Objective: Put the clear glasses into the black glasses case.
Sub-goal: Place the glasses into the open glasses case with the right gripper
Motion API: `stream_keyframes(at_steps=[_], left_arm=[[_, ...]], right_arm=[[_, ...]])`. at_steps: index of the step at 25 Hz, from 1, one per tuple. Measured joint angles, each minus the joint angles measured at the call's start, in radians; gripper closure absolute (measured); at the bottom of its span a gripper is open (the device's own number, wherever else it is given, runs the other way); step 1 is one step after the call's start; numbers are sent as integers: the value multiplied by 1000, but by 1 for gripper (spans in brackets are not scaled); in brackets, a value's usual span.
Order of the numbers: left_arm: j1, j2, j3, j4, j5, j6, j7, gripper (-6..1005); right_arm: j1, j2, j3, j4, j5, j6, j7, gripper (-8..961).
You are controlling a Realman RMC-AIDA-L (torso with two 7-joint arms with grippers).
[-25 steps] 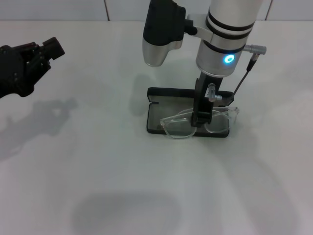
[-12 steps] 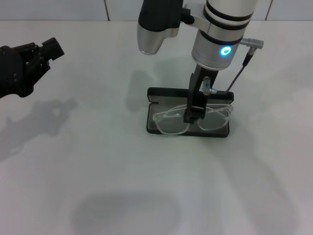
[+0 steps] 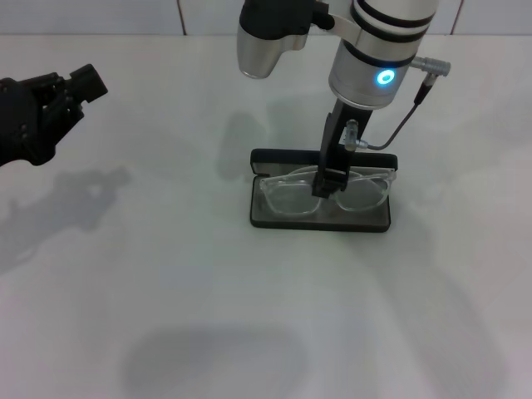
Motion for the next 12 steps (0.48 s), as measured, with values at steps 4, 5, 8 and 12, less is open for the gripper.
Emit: stream_keyframes(at_steps=[4, 5, 8, 12], left_arm=[[-2, 0, 0, 0, 0, 0, 0, 929], [-3, 0, 0, 0, 0, 0, 0, 929], [-6, 0, 0, 0, 0, 0, 0, 929], [-9, 0, 0, 0, 0, 0, 0, 929]], right_arm=[[-2, 1, 0, 0, -2, 7, -1, 904], [-4, 1, 0, 0, -2, 9, -2, 904], [-7, 2, 0, 0, -5, 14, -4, 904], [-10, 3, 0, 0, -6, 18, -9, 904]])
